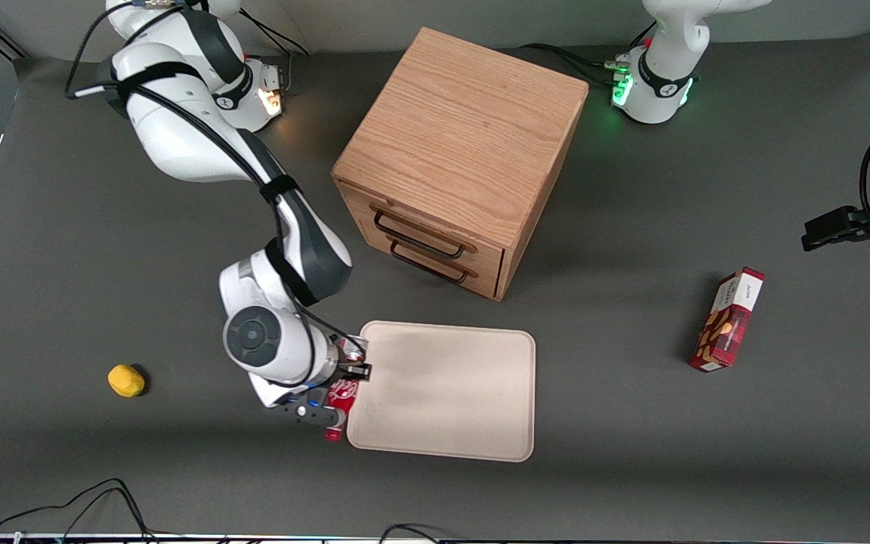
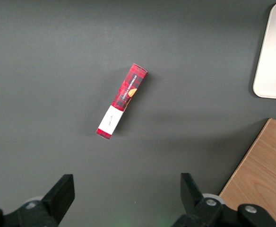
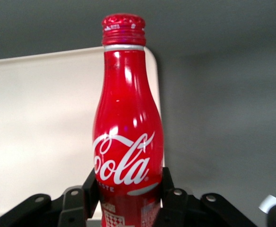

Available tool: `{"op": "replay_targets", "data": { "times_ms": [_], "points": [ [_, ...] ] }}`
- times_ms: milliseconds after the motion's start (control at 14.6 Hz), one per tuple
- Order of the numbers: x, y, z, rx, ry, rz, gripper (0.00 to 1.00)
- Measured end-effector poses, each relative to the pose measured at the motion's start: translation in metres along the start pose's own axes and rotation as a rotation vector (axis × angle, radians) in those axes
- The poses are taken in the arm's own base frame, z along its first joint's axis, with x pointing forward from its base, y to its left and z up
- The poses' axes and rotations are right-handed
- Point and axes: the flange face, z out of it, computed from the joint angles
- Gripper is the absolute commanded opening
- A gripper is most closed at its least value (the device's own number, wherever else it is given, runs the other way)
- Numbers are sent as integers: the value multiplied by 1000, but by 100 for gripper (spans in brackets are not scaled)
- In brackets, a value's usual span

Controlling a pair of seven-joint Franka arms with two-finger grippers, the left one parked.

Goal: Place coke bottle on tray
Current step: 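Lift the bottle and carry it with the right gripper over the tray, then lower the bottle onto the tray and open the right gripper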

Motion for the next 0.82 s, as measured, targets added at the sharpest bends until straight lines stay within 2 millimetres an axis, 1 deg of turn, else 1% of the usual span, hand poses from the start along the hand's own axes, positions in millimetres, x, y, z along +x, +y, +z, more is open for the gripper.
{"op": "replay_targets", "data": {
  "times_ms": [137,273,478,683,820],
  "points": [
    [-1,-5,24,2,14,-6,0],
    [-2,-5,45,-8,15,-9,0],
    [-3,-4,63,-19,7,-24,0],
    [-10,-10,77,-30,-7,-56,0],
    [-13,-12,81,-33,-9,-62,34]
  ]
}}
